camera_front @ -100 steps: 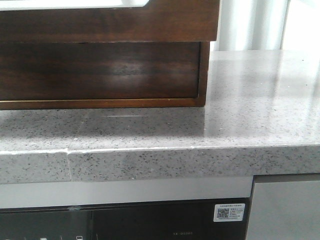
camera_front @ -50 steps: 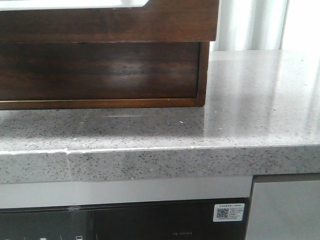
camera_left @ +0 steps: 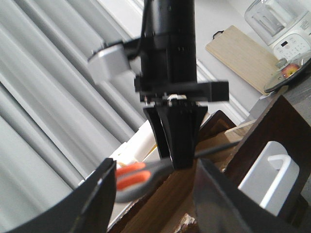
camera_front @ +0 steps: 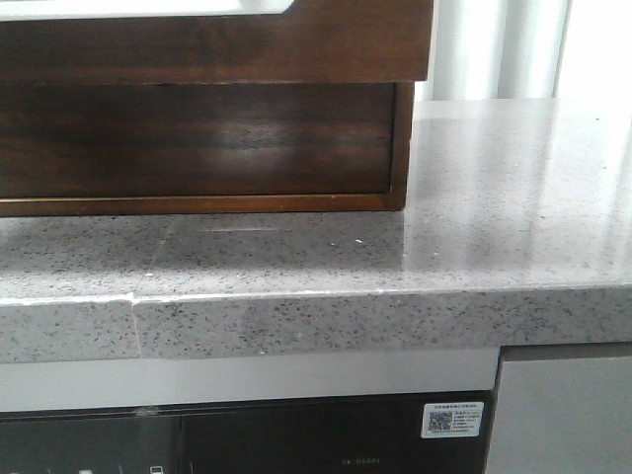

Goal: Put scissors in drawer with both arms
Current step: 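Lift the scissors with the right gripper and carry them over the drawer, then lower the scissors into the drawer and open the right gripper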

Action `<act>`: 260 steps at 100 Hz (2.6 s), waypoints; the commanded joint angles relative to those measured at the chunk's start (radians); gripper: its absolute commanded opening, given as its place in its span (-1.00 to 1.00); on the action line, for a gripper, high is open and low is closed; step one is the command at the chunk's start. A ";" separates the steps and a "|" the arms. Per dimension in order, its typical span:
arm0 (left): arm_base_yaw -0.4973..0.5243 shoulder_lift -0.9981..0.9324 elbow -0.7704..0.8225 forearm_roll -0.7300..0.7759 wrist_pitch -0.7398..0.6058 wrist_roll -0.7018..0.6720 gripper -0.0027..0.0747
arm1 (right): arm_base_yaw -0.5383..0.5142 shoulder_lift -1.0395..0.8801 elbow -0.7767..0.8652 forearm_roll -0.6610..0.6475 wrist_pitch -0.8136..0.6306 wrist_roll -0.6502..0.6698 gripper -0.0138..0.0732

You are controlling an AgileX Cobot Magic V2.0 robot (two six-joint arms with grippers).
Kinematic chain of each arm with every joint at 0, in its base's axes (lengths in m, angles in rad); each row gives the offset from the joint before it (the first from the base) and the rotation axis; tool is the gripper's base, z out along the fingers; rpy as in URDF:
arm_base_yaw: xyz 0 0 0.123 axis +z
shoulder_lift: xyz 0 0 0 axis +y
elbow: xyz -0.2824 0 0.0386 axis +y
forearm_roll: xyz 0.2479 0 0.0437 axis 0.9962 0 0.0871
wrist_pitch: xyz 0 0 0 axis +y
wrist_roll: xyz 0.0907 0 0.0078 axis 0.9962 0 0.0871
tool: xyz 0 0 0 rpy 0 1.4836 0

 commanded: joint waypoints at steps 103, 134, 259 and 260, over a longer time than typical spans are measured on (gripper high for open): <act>-0.003 0.005 -0.026 -0.041 -0.046 -0.014 -0.11 | 0.002 0.046 -0.030 0.009 -0.028 -0.013 -0.40; -0.003 0.005 -0.026 -0.041 -0.046 -0.014 -0.11 | 0.002 0.046 -0.032 0.009 -0.027 -0.005 -0.20; -0.003 -0.277 -0.041 -0.317 0.324 -0.015 -0.92 | 0.002 -0.322 -0.084 0.059 0.098 0.174 -0.95; -0.003 -0.280 -0.041 -0.320 0.332 -0.015 -0.92 | 0.002 -0.326 -0.082 0.059 0.096 0.174 -0.95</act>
